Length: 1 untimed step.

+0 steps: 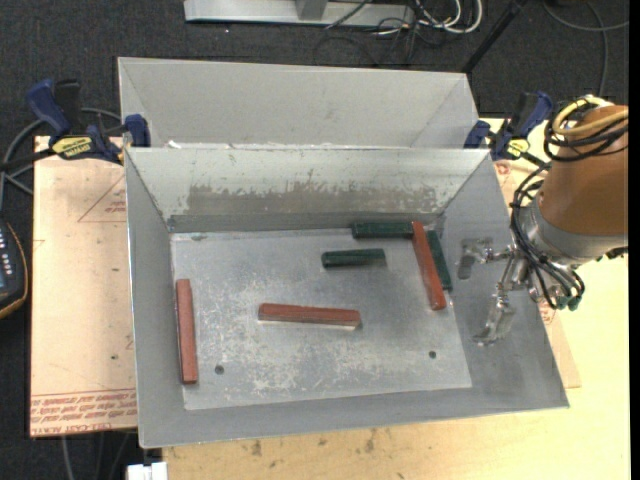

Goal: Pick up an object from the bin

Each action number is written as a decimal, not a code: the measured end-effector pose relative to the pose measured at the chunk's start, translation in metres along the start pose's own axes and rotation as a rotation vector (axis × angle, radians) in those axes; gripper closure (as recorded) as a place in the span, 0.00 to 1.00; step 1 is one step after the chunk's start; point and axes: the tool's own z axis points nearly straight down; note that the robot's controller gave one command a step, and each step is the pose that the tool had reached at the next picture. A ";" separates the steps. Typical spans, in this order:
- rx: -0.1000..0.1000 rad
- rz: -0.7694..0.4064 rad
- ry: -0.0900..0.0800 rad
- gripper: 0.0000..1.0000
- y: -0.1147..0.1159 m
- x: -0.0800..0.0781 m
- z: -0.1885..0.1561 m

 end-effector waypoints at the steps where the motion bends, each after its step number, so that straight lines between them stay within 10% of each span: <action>1: -0.004 0.041 0.003 0.00 0.048 -0.063 0.100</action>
Offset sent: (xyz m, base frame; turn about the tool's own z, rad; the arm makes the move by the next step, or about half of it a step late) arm 0.0628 0.0440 -0.0951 0.0468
